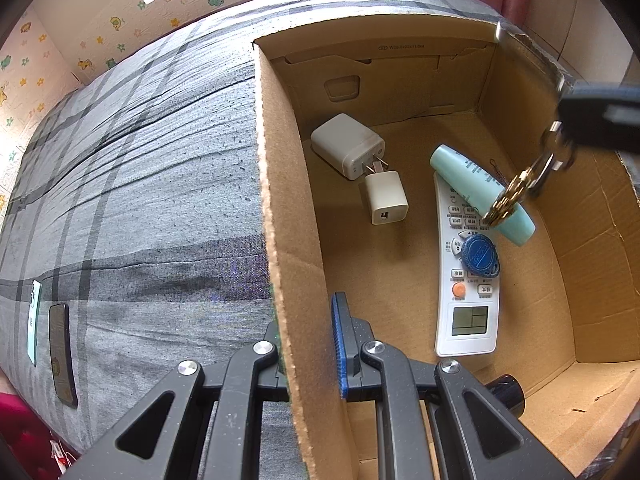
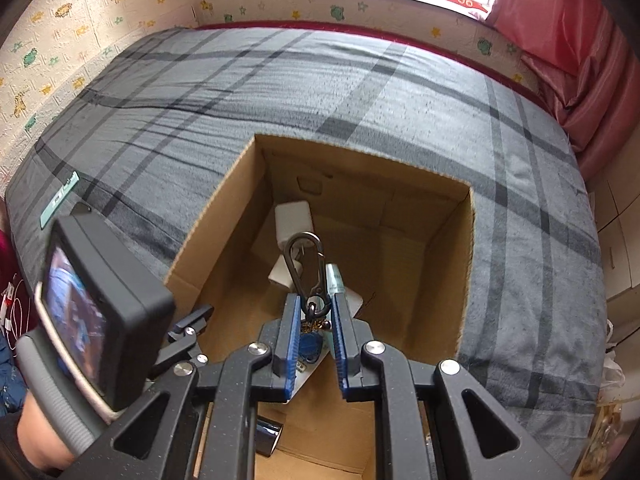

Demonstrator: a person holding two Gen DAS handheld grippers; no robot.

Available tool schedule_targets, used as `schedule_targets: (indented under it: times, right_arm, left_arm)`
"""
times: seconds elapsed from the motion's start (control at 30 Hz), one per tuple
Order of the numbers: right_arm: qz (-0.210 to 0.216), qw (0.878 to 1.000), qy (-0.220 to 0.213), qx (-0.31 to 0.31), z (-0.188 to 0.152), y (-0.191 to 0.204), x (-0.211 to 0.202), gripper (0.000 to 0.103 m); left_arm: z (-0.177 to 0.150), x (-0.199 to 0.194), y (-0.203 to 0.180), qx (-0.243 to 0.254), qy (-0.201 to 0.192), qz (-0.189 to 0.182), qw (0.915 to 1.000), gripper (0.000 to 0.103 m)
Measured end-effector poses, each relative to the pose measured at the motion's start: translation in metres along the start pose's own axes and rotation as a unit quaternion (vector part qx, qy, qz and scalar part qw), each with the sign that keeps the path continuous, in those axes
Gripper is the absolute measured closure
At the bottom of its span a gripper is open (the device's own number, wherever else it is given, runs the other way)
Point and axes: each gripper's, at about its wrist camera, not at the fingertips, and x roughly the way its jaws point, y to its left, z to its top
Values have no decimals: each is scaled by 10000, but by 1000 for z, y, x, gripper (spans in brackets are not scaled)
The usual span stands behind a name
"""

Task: Organize rigid objects
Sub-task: 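Lift the keychain with the right gripper and carry it over the box, then lower the keychain beside the remote and open the right gripper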

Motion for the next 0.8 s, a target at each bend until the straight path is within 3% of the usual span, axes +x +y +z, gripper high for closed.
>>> schedule_targets:
  times: [0.57, 0.8]
  right_arm:
    - [-49, 9971, 740, 183, -22, -3, 67, 88]
    - [-36, 9964, 801, 259, -26, -5, 73, 88]
  left_arm:
    - [0, -1, 1, 1, -4, -5, 10000, 89]
    - [-1, 0, 1, 9, -3, 2, 10000, 89]
